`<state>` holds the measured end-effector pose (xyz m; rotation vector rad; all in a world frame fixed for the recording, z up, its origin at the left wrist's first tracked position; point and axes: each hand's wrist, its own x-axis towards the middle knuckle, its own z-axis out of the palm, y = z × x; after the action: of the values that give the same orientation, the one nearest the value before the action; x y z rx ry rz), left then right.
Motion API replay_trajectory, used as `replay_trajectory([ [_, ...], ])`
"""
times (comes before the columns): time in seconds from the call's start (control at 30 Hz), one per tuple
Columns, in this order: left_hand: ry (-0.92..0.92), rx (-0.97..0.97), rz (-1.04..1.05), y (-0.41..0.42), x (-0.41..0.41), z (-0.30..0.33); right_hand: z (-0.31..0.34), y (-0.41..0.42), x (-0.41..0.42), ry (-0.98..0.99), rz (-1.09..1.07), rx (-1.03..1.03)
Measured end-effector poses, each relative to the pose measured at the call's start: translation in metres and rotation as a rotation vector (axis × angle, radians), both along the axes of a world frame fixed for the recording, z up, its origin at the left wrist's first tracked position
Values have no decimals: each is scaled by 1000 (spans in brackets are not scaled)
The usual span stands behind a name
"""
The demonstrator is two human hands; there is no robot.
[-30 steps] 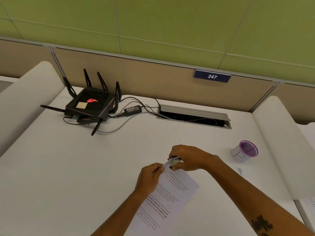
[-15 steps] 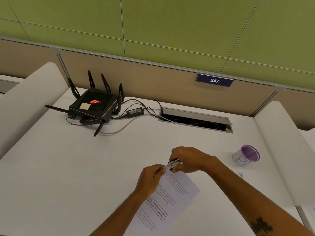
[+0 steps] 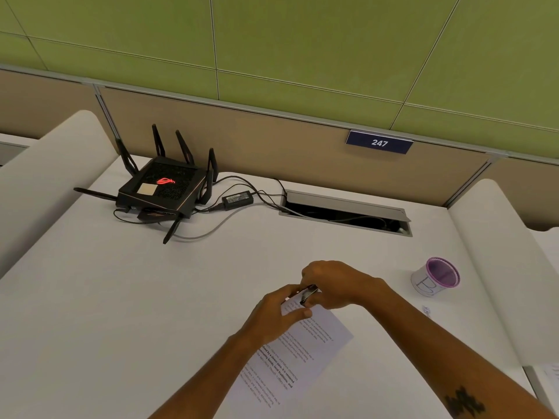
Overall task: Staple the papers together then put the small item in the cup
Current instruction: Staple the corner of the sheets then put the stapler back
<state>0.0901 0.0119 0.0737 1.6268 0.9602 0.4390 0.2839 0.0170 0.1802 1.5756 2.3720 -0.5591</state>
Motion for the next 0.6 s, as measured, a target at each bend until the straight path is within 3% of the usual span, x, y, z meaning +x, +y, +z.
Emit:
replay_trajectory([
  [0.37,-51,70,65,-3,12,-2,-1,4,1,-41,-5,24],
  [0.6,-54,1,73,-3,12,7,-4,6,2,-44,1,18],
])
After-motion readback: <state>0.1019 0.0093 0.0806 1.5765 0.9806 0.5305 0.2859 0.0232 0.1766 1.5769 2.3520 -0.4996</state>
